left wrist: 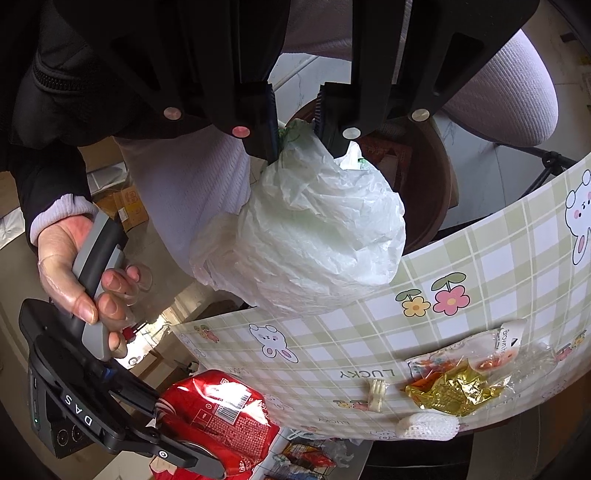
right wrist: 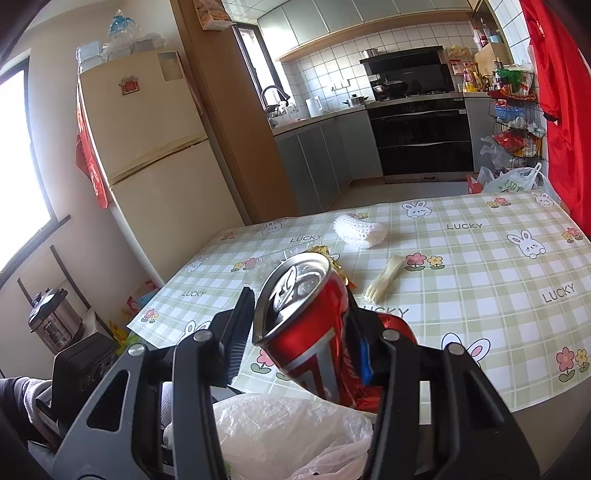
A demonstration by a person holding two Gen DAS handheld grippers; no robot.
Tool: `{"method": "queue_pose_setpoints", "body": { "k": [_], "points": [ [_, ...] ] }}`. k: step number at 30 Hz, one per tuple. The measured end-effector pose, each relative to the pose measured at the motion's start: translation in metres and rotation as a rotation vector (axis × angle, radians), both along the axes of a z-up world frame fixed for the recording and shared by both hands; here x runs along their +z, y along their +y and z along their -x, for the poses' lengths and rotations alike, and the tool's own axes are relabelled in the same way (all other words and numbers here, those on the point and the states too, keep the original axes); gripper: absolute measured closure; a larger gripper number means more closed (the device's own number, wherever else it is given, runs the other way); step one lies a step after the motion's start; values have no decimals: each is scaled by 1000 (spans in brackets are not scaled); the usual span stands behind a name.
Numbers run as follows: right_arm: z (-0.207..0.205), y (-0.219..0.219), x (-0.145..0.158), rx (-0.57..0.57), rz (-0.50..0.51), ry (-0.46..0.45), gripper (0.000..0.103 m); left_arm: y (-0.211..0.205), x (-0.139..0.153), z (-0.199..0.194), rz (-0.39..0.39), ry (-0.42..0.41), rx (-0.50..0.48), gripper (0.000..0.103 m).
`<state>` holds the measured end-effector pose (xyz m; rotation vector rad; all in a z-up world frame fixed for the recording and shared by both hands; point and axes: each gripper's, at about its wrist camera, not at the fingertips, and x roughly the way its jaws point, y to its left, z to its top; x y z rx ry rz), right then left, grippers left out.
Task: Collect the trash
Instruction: 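Lift the white bag and red can and carry both toward the bin, then open both grippers over the bin to drop the bag and can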
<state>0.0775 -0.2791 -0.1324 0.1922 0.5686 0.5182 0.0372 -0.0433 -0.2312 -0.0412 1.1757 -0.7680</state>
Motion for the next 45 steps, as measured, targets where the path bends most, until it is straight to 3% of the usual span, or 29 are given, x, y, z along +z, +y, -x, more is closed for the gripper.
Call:
{"method": "queue_pose_setpoints", "body": {
  "k": [14, 15, 16, 18, 20, 23, 28, 33, 37, 41, 45],
  "points": [
    [1, 2, 1, 18, 9, 1, 55, -9, -6, -8, 5, 13, 6, 86],
    [2, 2, 2, 18, 8, 1, 55, -11, -7, -10, -3, 11, 8, 80],
    [2, 2, 1, 19, 8, 1, 55, -12, -8, -10, -12, 12, 3, 59],
    [2, 1, 1, 22, 8, 3, 55, -13, -9, -13, -48, -8, 17, 31],
    [2, 2, 0, 26, 8, 7, 55, -7, -4, -17, -36, -20, 40, 31],
    [4, 3, -1, 39, 12, 15, 55, 13, 13, -24, 16, -75, 136, 25],
    [10, 14, -5, 83, 23, 31, 55, 63, 59, -25, 70, -284, 391, 7],
    [18, 31, -14, 136, 39, 61, 55, 107, 95, -17, 63, -480, 652, 6],
    [26, 46, -25, 181, 59, 97, 55, 127, 110, 0, 13, -615, 793, 6],
    [35, 57, -37, 207, 77, 136, 55, 132, 110, 6, -101, -649, 837, 6],
    [39, 62, -48, 222, 88, 178, 54, 141, 102, 7, -76, -606, 853, 6]
  ]
}}
